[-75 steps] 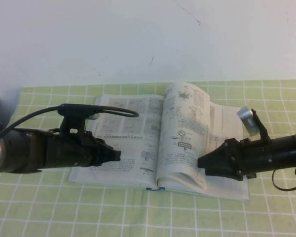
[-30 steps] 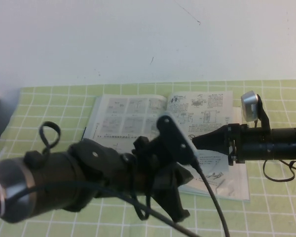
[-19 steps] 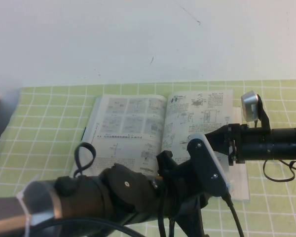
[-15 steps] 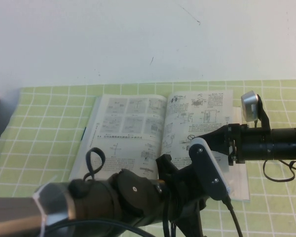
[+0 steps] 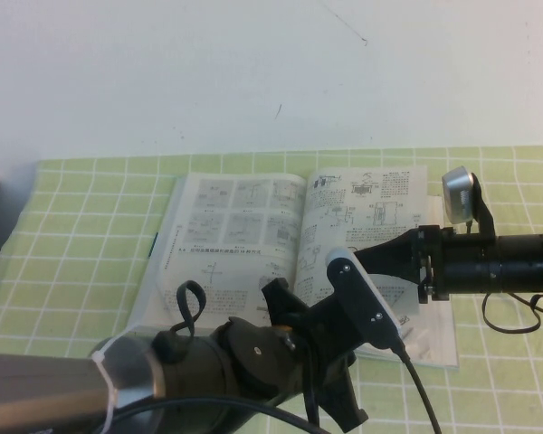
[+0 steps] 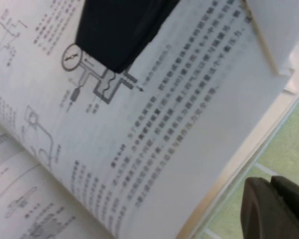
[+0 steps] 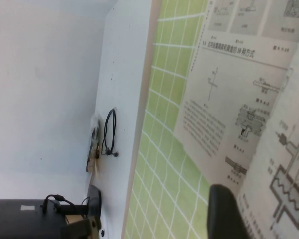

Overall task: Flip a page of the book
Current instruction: Open the closed book

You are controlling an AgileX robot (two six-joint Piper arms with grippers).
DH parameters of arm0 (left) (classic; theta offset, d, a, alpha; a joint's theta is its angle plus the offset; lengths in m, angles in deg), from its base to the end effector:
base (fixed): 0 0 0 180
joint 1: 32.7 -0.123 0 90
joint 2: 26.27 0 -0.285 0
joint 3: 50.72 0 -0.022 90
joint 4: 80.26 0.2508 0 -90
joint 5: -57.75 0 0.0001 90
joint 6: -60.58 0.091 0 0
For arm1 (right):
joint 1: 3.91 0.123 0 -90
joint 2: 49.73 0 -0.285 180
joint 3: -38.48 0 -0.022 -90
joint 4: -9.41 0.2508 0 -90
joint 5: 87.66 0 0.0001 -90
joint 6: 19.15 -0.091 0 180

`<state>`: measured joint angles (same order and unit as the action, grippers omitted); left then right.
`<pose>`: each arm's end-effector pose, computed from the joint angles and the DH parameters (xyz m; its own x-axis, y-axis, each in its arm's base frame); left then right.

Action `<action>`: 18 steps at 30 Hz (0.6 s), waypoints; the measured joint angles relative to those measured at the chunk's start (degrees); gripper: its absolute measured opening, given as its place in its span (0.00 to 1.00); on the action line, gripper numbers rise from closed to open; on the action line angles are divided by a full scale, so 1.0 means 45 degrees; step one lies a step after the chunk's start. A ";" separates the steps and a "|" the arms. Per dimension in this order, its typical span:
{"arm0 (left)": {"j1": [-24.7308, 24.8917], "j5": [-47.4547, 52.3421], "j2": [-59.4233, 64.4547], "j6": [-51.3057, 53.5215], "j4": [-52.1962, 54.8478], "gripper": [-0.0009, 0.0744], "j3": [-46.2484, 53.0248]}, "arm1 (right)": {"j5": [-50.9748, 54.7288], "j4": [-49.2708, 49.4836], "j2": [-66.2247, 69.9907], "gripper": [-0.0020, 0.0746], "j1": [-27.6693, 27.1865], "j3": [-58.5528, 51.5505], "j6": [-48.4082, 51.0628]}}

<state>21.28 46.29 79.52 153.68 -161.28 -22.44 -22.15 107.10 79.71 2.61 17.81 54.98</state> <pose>0.2138 -0.2638 0.1786 -0.2362 0.6789 -0.6952 0.7755 0.5628 0.2861 0.3419 0.1217 0.1095 -0.9586 0.1331 -0.2517 -0.1947 0.3386 0.9205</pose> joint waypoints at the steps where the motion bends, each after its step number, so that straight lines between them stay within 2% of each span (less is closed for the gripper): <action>1: 0.0000 0.0079 0.0000 -0.0062 0.0000 0.01 0.0000 | 0.0000 0.0000 0.0000 0.46 0.0010 0.0000 -0.0028; 4: 0.0000 0.0136 0.0000 -0.0092 0.0000 0.01 0.0000 | 0.0000 0.0023 0.0000 0.46 0.0369 0.0000 -0.0347; 5: 0.0016 0.0492 0.0000 -0.0938 0.0000 0.01 0.0000 | 0.0000 0.0023 0.0000 0.46 0.0369 0.0000 -0.0347; 11: 0.0016 0.0492 0.0000 -0.0938 0.0000 0.01 0.0000 | 0.0000 0.0023 0.0000 0.46 0.0369 0.0000 -0.0347; 12: 0.0016 0.0492 0.0000 -0.0938 0.0000 0.01 0.0000 | 0.0000 0.0023 0.0000 0.46 0.0766 0.0600 -0.0607; 13: 0.0016 -0.1009 0.0349 -0.1426 -0.0104 0.01 -0.0674 | 0.0000 0.0023 0.0000 0.46 0.0766 0.0600 -0.0607; 18: 0.0016 -0.1063 0.0349 -0.1426 -0.0104 0.01 -0.0674 | 0.0000 0.0023 0.0000 0.46 0.0766 0.0600 -0.0630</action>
<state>21.35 41.51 81.09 147.27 -161.75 -25.48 -22.15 107.20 79.71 6.06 20.51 52.15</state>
